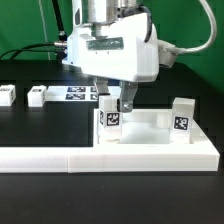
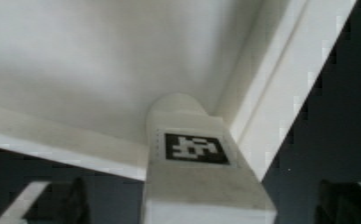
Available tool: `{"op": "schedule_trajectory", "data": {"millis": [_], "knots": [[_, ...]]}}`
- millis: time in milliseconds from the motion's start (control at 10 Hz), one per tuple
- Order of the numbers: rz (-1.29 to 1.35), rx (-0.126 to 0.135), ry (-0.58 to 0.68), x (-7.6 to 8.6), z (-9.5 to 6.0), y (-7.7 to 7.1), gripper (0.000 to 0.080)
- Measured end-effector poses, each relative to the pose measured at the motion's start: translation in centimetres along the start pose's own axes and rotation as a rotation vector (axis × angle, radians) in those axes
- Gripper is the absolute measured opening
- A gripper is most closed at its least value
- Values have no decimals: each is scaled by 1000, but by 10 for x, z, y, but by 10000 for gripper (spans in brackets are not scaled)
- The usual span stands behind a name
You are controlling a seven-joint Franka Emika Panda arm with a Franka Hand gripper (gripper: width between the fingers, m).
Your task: Assemble square table
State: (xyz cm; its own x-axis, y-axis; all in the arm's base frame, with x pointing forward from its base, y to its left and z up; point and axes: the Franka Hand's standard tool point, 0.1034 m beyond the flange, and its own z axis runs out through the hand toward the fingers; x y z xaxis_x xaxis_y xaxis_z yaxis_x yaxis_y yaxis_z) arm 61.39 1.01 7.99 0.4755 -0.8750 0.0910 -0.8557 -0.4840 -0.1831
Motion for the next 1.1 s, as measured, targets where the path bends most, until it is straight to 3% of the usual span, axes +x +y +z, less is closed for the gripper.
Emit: {"op": "schedule_trajectory", "data": {"millis": [1100], "knots": [[-869, -17, 4, 1, 2, 2, 649]]}}
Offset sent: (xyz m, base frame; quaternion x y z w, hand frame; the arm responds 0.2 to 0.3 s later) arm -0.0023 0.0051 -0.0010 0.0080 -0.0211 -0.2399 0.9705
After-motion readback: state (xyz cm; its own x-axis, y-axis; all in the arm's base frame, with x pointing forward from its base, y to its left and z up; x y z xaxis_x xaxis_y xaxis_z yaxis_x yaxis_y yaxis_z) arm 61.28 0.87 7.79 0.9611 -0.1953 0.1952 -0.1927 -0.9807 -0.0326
